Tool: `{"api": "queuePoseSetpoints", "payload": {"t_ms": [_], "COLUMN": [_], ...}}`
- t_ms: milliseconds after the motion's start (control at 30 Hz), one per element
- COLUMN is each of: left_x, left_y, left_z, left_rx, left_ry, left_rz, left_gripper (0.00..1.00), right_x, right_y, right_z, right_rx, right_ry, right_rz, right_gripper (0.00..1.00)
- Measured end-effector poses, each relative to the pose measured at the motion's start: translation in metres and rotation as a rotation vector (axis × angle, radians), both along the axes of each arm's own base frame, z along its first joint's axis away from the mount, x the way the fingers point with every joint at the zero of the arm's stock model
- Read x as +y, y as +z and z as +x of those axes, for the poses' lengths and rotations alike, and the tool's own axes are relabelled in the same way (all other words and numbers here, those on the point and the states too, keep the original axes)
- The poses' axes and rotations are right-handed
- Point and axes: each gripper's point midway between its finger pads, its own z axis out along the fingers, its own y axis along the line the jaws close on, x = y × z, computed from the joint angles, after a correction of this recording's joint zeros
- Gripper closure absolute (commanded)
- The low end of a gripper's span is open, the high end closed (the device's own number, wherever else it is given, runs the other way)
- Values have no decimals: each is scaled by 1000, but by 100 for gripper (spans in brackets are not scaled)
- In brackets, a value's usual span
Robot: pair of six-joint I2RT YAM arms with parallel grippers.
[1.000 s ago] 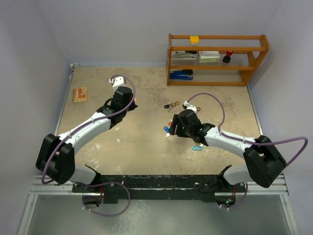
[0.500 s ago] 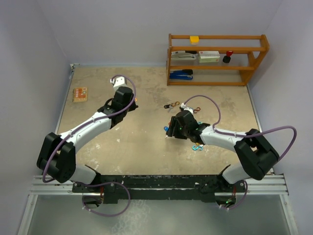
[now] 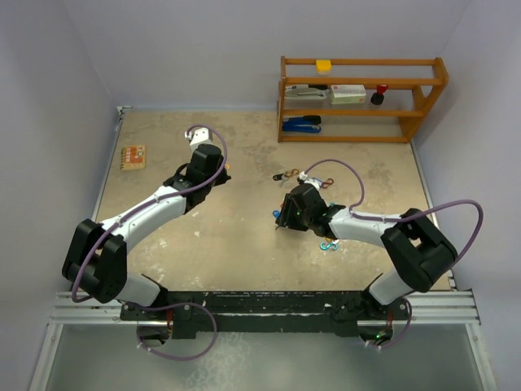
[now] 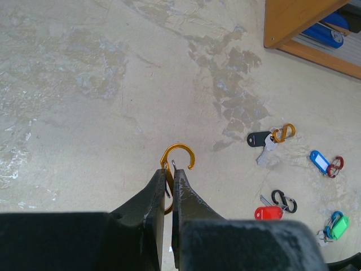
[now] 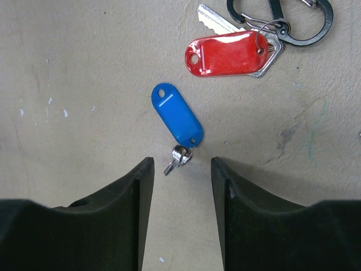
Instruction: Put the keys on the keyring
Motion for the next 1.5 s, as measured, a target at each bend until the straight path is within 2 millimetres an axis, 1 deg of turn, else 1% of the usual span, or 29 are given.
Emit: {"api": "queuePoseSetpoints", "payload": {"t_ms": [367, 800, 933, 1033, 1100, 1233, 1300, 1400, 1500], "left_x": [0, 0, 0, 0, 0, 0, 0, 0, -1], "left_y": [-1, -1, -1, -1, -1, -1, -1, -1, -1], "left_z": [0, 0, 0, 0, 0, 0, 0, 0, 0], "left_rx": [2, 2, 2, 2, 2, 2, 2, 2, 2], "left_ry": [-1, -1, -1, -1, -1, -1, -1, -1, -2], "left_rz": [1, 1, 1, 1, 1, 1, 1, 1, -1], "left_gripper": [100, 100, 100, 100, 100, 100, 100, 100, 100], "right_x": [4, 3, 3, 3, 2, 1, 0, -2, -8], "right_y": [-2, -5, -5, -6, -6, -8, -8, -8, -6], "right_z": [1, 1, 1, 2, 2, 1, 2, 3, 5], "right_rx": [12, 27, 27, 28, 28, 33, 30, 23, -4], "right_ry": [-14, -37, -44, -47, -49, -55, -58, -64, -60], "right_rz": [21, 25, 24, 26, 24, 15, 11, 3, -34], "right_gripper": [65, 72, 76, 84, 91, 98, 100, 100, 100]}}
